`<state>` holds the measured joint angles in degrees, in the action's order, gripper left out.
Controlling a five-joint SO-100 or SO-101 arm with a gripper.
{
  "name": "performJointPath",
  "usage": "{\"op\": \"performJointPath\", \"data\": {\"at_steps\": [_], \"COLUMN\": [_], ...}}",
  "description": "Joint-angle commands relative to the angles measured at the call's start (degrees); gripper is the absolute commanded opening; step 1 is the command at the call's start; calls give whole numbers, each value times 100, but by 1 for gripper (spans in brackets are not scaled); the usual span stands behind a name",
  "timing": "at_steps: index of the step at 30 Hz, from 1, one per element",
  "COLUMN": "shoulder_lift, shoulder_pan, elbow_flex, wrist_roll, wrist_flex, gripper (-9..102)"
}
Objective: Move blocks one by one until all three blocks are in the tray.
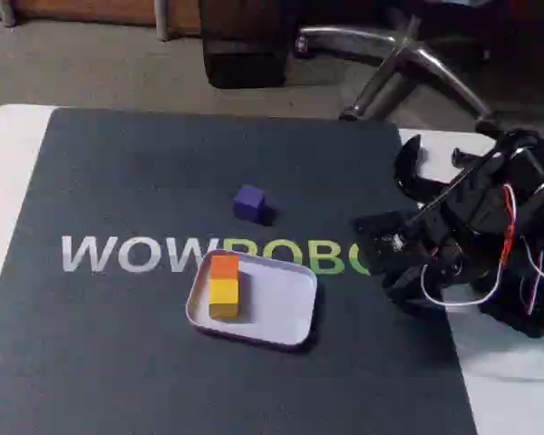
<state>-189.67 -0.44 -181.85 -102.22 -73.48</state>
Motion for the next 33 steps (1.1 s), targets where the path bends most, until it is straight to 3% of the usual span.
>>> {"op": "performJointPath", "data": {"at_steps": [1,18,27,33], "shoulder_lift": [18,18,9,9], "shoulder_pan": [1477,1503,2663,2355], "elbow_flex": [18,18,237,1819], "wrist_roll": [18,-123,-448,176], "wrist_flex": [-44,-53,431,-694], "gripper": [-8,-8,-8,-8]}}
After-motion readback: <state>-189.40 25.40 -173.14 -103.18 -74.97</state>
